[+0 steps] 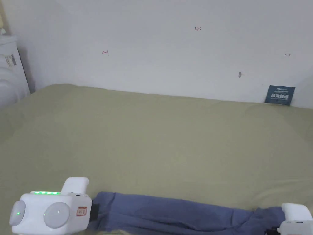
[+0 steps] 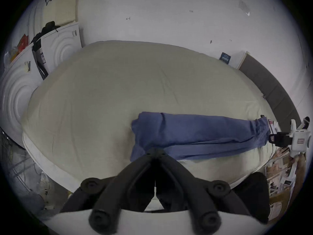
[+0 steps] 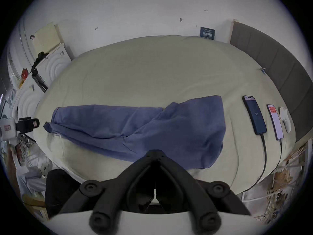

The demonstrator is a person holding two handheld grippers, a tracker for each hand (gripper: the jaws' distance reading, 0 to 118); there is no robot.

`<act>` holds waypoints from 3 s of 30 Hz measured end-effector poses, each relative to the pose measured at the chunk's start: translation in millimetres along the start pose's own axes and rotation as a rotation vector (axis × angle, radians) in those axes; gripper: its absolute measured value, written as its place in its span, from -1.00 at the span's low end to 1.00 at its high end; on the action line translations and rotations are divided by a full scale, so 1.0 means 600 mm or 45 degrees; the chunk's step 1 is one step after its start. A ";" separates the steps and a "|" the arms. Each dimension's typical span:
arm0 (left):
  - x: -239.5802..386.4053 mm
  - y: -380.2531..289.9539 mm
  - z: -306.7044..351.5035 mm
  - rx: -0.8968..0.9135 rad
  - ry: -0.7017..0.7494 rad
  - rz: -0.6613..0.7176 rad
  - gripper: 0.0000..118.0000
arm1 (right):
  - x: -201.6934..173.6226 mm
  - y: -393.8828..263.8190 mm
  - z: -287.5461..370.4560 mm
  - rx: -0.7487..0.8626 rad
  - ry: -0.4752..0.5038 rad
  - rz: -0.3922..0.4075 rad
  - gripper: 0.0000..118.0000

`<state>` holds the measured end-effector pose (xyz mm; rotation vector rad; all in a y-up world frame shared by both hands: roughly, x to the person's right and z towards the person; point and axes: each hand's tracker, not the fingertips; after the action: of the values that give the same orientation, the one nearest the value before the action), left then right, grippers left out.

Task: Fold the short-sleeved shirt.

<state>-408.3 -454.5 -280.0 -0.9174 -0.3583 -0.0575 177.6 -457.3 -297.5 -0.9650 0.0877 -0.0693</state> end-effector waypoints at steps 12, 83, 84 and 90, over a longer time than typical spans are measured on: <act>-0.160 0.005 -0.075 -0.142 -0.488 0.259 -0.83 | -0.002 0.016 0.000 -0.009 0.071 -0.068 -1.00; 0.298 0.046 -0.414 -0.446 -0.788 0.162 -0.90 | 0.089 -0.021 -0.019 0.048 0.109 -0.260 -1.00; 0.309 0.027 -0.431 -0.411 -0.876 0.209 -0.91 | 0.084 -0.023 -0.021 0.042 0.088 -0.235 -1.00; 0.342 0.025 -0.431 -0.310 -0.922 0.250 -0.93 | 0.088 -0.023 -0.024 0.046 0.111 -0.236 -1.00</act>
<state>-140.3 -627.4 -367.5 -1.1956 -0.9432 0.4309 228.5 -482.2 -296.6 -0.9323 0.0765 -0.2828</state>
